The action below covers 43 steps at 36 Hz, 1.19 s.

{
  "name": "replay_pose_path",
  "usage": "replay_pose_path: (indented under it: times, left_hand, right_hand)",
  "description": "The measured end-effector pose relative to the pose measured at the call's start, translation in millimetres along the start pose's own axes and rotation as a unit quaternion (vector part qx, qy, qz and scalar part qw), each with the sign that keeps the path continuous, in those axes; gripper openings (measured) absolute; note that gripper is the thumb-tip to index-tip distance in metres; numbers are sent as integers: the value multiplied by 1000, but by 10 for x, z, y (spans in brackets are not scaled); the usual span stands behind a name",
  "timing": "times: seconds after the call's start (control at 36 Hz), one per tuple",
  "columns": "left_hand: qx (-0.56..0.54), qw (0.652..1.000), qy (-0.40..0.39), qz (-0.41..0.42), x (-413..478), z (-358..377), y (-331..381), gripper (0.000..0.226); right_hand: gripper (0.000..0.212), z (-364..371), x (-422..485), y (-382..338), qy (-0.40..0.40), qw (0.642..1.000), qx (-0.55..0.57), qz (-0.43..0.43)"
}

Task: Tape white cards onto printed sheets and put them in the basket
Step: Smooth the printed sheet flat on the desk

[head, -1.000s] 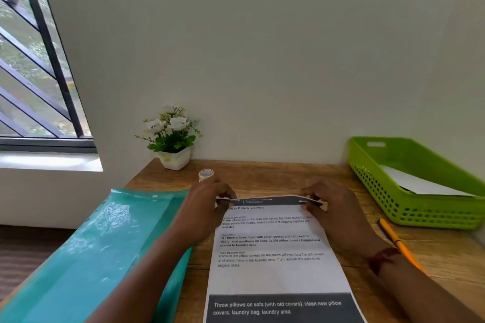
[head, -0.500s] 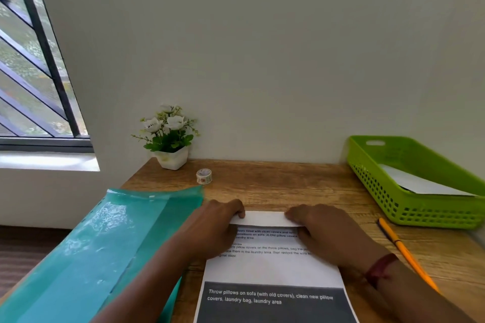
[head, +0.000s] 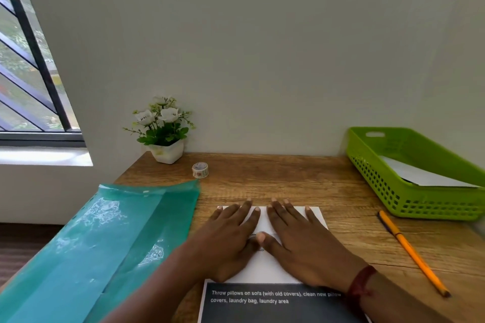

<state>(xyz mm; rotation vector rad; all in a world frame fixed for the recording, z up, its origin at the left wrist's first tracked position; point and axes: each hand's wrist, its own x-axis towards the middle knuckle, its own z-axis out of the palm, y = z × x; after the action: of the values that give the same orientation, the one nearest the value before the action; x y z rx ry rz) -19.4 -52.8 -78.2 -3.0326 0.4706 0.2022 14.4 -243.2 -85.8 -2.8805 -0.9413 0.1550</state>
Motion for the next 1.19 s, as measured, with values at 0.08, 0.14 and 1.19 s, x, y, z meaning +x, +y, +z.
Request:
replay_pose_path:
  times: [0.08,0.14,1.19]
  left_hand:
    - [7,1000,12,8,21,39,31,66]
    - [4,1000,7,11,24,51,47,66]
    - [-129,982,100,-93,168,32,-403,82]
  right_hand:
    - [95,22,5,-21,1,1000,16,-3]
    - [97,42,6,-31,0,1000,13,-8]
    - [65,-166,161,644,60,997,21,-41]
